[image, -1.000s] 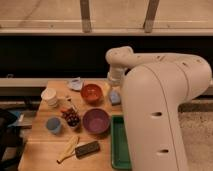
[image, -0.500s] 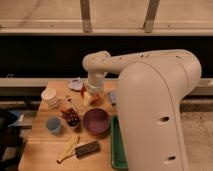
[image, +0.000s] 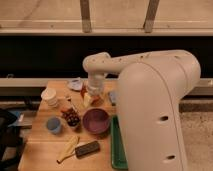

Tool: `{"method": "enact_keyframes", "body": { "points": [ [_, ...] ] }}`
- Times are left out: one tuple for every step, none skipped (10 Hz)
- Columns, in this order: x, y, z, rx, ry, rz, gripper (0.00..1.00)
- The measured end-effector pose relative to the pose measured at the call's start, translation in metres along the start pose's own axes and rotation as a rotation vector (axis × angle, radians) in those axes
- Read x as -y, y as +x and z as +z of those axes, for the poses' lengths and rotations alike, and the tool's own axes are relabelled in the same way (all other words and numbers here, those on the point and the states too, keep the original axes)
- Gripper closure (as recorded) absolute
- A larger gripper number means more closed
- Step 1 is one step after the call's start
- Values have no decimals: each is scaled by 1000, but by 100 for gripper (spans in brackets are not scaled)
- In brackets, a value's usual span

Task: Place grapes in paper cup

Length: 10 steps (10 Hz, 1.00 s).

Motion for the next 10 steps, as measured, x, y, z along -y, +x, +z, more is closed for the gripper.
{"method": "enact_keyframes", "body": {
  "points": [
    [-16,-3,3,12,3,-26,29],
    [-33,-8,2,23,9,-56,29],
    [-46,-13,0,30,13,-82,29],
    [-61,-20,-2,39,18,-117,29],
    [-68,-24,-2,42,22,-138,29],
    [-76,-30,-1,42,25,-160,29],
    [-88,-38,4,38,21,-188,29],
    [-100,-47,11,32,12,-218,29],
    [-109,-53,19,24,0,-244,29],
    [-114,-55,24,17,-10,-261,29]
  ]
}}
